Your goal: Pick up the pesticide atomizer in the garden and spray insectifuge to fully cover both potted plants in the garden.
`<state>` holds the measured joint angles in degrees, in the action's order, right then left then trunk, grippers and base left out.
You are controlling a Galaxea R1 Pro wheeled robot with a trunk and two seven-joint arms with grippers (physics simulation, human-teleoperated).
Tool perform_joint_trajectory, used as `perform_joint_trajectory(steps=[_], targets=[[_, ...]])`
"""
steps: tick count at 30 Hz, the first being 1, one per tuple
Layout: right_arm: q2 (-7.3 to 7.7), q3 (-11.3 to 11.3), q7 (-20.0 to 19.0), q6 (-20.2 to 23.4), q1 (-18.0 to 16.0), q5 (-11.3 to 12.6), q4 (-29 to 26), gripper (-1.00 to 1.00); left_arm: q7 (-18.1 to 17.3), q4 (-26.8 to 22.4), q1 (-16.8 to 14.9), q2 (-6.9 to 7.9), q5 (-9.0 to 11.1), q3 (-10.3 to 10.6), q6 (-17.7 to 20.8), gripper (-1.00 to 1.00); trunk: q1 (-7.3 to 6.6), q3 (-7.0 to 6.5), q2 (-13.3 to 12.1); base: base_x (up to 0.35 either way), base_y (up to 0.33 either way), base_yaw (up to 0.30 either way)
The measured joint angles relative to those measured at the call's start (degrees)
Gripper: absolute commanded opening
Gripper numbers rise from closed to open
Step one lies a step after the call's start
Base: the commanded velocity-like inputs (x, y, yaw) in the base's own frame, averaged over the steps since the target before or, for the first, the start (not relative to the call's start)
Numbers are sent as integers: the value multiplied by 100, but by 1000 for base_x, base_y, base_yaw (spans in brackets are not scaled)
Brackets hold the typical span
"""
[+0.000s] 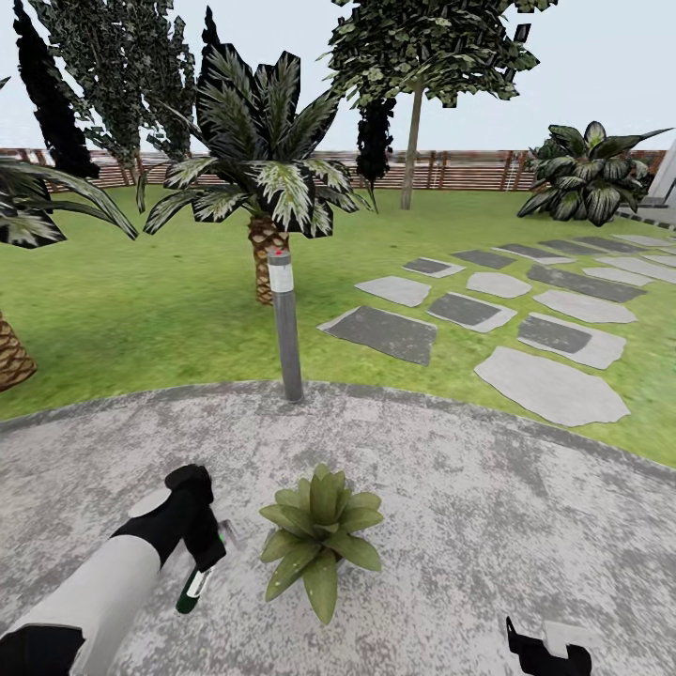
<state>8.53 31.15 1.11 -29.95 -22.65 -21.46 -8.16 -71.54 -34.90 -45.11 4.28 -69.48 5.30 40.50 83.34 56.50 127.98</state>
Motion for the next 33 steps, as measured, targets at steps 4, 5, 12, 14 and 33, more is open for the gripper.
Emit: perform_joint_trajectory(steps=[4,5,12,14,33], targets=[[0,-1,0,-4,1,0,0,100,-37,8,78,41,-22,-15,-36,-100,0,0,0,0,0,0],[0,-1,0,-5,1,0,0,100,-37,18,90,44,-20,-14,-44,-100,0,0,0,0,0,0],[0,-2,0,-7,1,0,0,100,6,288,203,50,-14,-26,-66,-100,0,0,0,0,0,0],[0,-2,0,-5,1,0,0,100,9,290,205,48,-16,-25,-62,-100,0,0,0,3,0,0],[0,-2,0,-8,2,0,-3,100,182,379,221,199,13,-26,-51,-100,0,0,0,73,0,-61]])
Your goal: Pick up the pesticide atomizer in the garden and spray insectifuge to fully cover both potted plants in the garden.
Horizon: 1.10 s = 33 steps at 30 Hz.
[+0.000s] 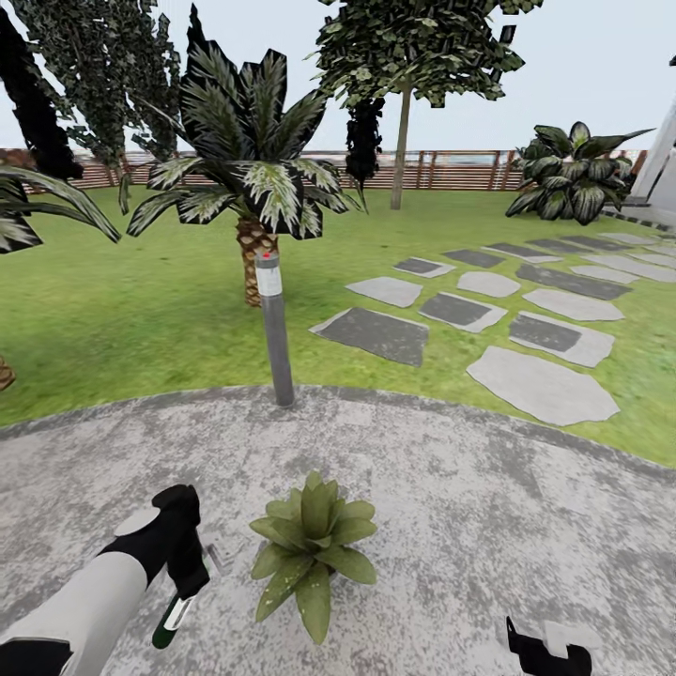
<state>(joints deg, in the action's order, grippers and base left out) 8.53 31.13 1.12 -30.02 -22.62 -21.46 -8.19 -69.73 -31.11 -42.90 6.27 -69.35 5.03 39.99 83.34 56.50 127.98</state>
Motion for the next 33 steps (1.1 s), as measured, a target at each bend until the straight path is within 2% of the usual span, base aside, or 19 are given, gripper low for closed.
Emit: perform_joint_trajectory(steps=[4,9,16,20,25,30,31,33], targets=[[0,1,0,0,-1,0,3,100,92,130,10,17,23,-9,-3,-100,0,0,0,0,0,-35],[0,1,0,0,-1,0,3,100,111,52,-74,-61,22,-1,37,-100,0,0,0,0,0,-2],[0,1,0,0,-1,0,3,100,102,-595,-153,-132,0,16,63,-100,0,0,0,0,0,0],[0,0,-1,0,-1,0,3,100,112,-681,-119,-179,-37,23,62,-100,0,0,0,0,0,0],[0,0,-2,0,-1,-7,-1,100,408,-595,-60,-136,0,0,56,-100,0,0,0,0,0,0],[0,0,-2,0,-1,-9,-2,100,685,13,-55,-105,36,-16,58,-100,0,0,0,0,0,0],[0,0,-1,0,-4,-9,-3,100,749,83,-57,-106,35,-92,55,-100,0,0,0,0,0,0],[0,0,-6,0,-2,-9,1,100,820,79,-59,-137,46,-444,43,-100,0,0,0,0,0,0]])
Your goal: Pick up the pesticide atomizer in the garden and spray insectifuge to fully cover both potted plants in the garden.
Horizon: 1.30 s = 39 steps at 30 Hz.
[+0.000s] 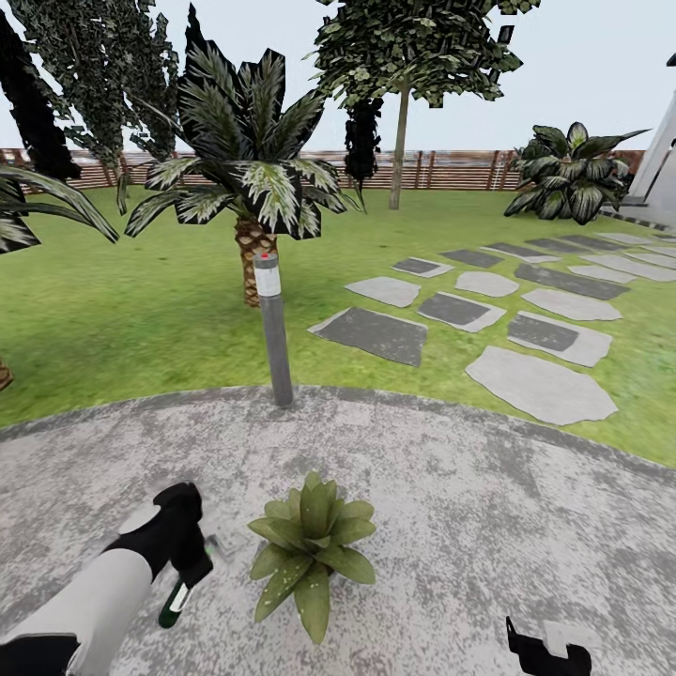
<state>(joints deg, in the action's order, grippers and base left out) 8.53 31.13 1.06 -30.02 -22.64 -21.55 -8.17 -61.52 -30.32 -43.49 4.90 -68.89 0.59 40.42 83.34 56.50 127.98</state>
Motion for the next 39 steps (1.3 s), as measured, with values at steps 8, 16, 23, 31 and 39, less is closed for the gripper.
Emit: perform_joint_trajectory(steps=[8,16,23,31,39], targets=[[0,0,4,0,2,3,-1,100,48,-311,-42,-217,-72,-220,18,-100,0,0,0,0,0,0],[0,0,5,0,2,0,1,100,143,94,172,-6,-63,-247,-57,-100,0,0,0,0,0,0],[0,0,3,0,1,0,1,100,273,34,144,12,-6,-267,-14,-100,0,0,0,0,0,0],[0,1,3,0,2,0,1,100,220,-74,-463,-95,-60,-249,44,-100,0,0,0,0,0,0],[0,0,4,0,2,0,1,100,224,-74,-708,-169,-97,-220,44,-100,0,0,0,0,0,0]])
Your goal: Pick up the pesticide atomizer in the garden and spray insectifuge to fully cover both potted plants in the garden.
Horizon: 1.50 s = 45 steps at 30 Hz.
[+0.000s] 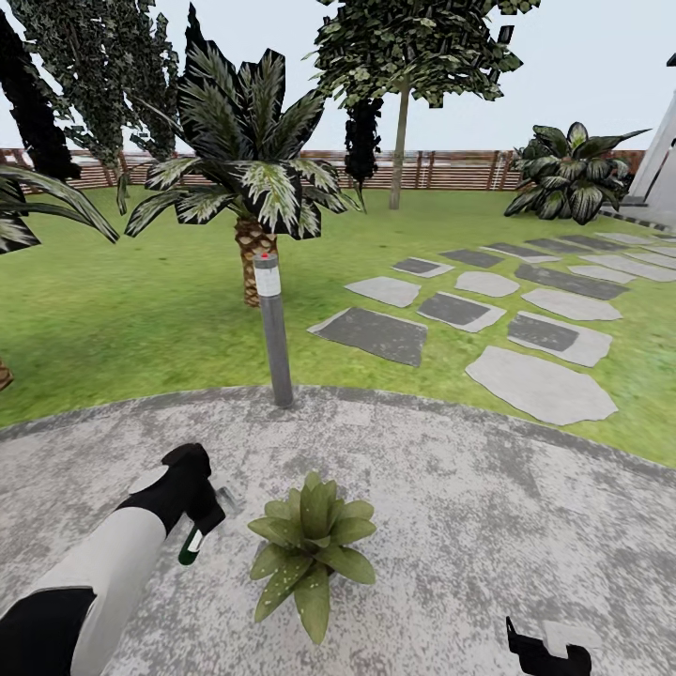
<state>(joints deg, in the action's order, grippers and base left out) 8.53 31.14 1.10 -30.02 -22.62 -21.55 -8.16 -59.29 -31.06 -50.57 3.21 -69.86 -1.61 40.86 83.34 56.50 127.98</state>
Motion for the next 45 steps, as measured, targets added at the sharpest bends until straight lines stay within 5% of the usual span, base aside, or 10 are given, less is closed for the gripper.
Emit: perform_joint_trajectory(steps=[9,27,31,45], targets=[[0,0,-4,0,-1,0,0,100,24,274,178,426,49,-3,-75,-100,0,0,0,0,0,0],[0,0,-7,0,-1,0,0,100,40,327,741,248,107,-66,-102,-100,0,0,0,0,0,0],[0,0,-7,0,-1,0,0,100,25,-200,686,238,552,-53,-55,-100,0,0,0,0,0,0],[-16,-1,-6,0,0,11,-9,100,421,116,778,287,619,-61,-51,-100,0,0,0,1,0,0]])
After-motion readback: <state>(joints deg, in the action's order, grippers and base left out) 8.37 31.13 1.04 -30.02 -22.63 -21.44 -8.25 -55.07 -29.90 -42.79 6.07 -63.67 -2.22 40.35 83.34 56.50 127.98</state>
